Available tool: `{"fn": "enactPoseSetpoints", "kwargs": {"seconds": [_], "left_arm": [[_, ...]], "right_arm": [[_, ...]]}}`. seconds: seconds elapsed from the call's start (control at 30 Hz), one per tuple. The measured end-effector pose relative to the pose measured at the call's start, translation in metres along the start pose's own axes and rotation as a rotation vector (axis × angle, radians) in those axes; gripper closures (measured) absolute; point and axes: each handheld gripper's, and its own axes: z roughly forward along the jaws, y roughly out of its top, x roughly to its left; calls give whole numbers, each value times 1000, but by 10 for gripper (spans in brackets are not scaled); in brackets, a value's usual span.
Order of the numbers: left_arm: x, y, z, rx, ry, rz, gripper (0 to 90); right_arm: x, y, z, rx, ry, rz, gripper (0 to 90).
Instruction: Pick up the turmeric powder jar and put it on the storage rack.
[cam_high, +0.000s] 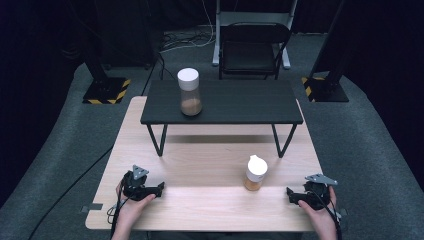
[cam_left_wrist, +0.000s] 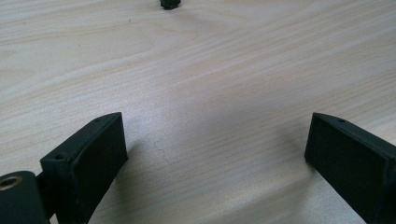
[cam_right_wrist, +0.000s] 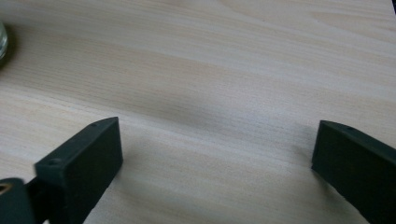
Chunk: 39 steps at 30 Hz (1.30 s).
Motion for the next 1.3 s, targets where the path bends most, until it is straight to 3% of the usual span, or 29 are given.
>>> {"fn": "enactPoseSetpoints", "kwargs": {"seconds": [0.13, 0.4, 0.8, 1.07, 1.3], "left_arm": [[0, 0, 0, 0, 0, 0, 48], [1, 1, 0, 5, 1, 4, 38], [0, 2, 1, 6, 1, 1, 30], [1, 2, 1, 6, 1, 1, 29], [1, 2, 1, 7, 1, 2, 28]], "right_arm": [[2, -2, -7, -35, -4, 2, 39], [7, 0, -23, -84, 38, 0, 38], [13, 9, -47, -160, 178, -11, 37], [25, 20, -56, -207, 231, -48, 37], [35, 29, -52, -227, 267, -72, 38]]}}
